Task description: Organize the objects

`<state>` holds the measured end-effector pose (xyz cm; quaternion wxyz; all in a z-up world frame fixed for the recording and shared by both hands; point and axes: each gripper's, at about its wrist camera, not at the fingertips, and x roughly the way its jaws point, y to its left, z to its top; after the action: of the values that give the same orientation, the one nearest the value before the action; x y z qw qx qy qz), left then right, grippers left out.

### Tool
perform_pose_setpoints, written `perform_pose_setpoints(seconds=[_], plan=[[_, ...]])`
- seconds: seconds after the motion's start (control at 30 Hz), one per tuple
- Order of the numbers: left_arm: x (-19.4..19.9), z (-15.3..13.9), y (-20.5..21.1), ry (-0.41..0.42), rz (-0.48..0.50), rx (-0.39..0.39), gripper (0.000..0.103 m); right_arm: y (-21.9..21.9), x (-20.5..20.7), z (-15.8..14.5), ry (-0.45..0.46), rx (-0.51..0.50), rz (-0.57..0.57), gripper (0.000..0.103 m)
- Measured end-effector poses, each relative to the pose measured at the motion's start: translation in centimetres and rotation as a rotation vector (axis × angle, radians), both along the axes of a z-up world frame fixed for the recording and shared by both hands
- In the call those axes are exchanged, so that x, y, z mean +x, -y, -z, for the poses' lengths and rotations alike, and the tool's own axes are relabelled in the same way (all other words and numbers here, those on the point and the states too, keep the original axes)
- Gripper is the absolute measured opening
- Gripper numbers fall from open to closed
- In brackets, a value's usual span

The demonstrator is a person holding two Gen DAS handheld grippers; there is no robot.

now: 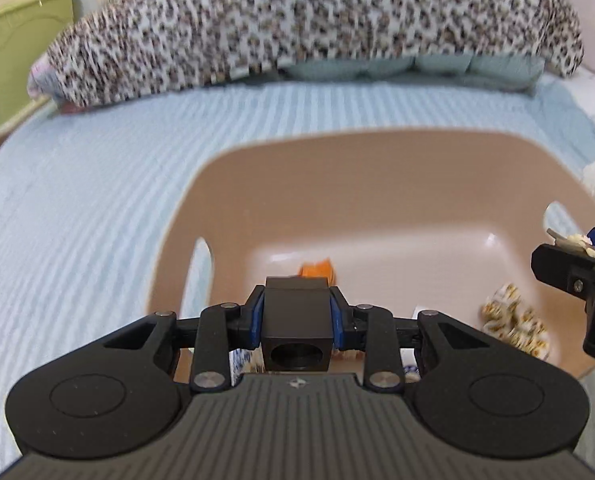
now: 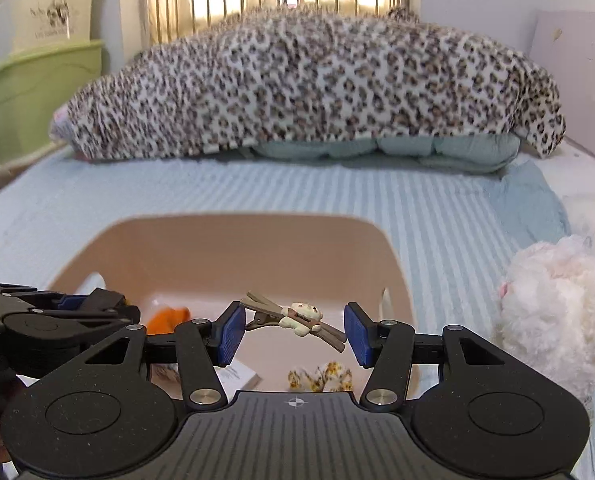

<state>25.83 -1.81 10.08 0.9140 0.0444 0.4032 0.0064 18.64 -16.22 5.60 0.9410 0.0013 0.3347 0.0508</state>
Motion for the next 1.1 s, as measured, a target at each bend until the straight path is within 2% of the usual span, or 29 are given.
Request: perform_pose_setpoints(seconds=[0.1, 0.2, 0.23, 0.27, 0.3, 0.33, 0.37, 0.5, 0.63, 0.7, 0.87, 1.1], plan=[[0.5, 0.7, -0.2, -0.041, 0.009, -0.012, 0.034, -0.6, 0.4, 1.0, -0.042, -0.014, -0.014, 0.051], [0.3, 0.7, -0.3, -0.043, 0.023, -0.019, 0.034, -1.1, 0.4, 1.5, -0.057, -0.042, -0.030, 0.052], [0.1, 0.5, -0.3, -0.035, 0.025, -0.020, 0.035, -1.2, 0.2, 1.6, -0.059, -0.049, -0.033, 0.055], [-0.1, 0.4, -0.3, -0.031, 0.026, -0.020, 0.043, -1.2, 0.0, 1.5, -0.058, -0.053, -0.034, 0.060], [-0.3, 0.2, -0.4, -0.027, 0.024, -0.021, 0.058, -1.1, -0.2, 1.3, -0.055, -0.050, -0.034, 0.061], [-0.6, -0.1, -0.5, -0.017, 0.021, -0.028, 0.069, -1.0, -0.4, 1.1, -0.051, -0.047, -0.032, 0.063], [-1.0, -0.5, -0.6, -0.004, 0.015, -0.036, 0.073, -0.9, -0.7, 0.8, -0.045, -0.042, -0.030, 0.067], [-2.1, -1.9, -1.0, 0.026, 0.011, -0.034, 0.075, 0.1, -1.7, -0.5, -0.022, -0.015, -0.015, 0.079], [-3.3, -3.0, -1.7, 0.035, -0.005, -0.058, 0.081, 0.7, -3.0, -1.5, -0.021, -0.001, -0.016, 0.082], [-4.0, -3.4, -1.9, 0.038, -0.015, -0.066, 0.082, 0.8, -3.7, -1.9, -0.017, 0.000, -0.013, 0.087], [-6.1, -4.6, -1.8, 0.065, -0.015, -0.048, 0.086, 1.4, -5.8, -3.1, -0.011, 0.011, -0.006, 0.087], [-9.4, -5.8, -2.1, 0.082, -0.007, -0.044, 0.086, 1.9, -8.8, -4.5, -0.016, 0.037, 0.004, 0.089]])
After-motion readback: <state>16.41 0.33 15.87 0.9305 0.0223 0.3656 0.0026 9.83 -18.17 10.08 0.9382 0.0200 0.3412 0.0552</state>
